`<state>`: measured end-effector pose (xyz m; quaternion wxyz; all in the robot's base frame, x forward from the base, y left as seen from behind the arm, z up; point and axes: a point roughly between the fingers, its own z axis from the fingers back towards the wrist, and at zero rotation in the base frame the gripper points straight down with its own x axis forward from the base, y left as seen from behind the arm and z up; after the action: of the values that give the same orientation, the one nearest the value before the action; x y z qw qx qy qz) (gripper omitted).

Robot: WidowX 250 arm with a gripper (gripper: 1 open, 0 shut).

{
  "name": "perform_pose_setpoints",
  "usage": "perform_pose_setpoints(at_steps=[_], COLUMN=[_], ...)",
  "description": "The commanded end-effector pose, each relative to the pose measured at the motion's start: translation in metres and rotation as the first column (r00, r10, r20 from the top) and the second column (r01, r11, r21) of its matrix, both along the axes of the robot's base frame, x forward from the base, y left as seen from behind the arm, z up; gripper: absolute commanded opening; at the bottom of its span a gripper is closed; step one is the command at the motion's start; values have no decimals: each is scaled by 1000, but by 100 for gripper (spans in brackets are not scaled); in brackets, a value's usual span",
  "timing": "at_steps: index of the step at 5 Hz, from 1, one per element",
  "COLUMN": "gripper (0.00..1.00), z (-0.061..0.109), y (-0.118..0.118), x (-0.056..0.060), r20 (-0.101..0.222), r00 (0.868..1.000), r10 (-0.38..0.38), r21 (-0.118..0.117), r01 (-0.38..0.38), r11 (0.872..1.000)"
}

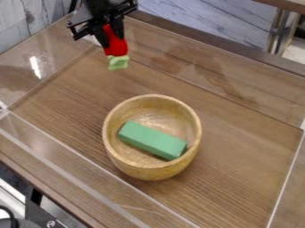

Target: Move the red fruit to the left

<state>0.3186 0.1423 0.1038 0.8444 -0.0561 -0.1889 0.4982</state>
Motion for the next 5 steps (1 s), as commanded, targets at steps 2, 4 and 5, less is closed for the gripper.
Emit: perform_pose_setpoints(at_steps=[2, 4, 5], gripper=[0, 0, 0], z=[7, 4, -2], y=[-11, -26, -6], x=[10, 17, 9], r20=[27, 20, 26], r00=[999, 998, 999], r10=[-41, -57, -35], r21=[32, 36, 52], r01=[40, 57, 33], r11=[999, 998, 998])
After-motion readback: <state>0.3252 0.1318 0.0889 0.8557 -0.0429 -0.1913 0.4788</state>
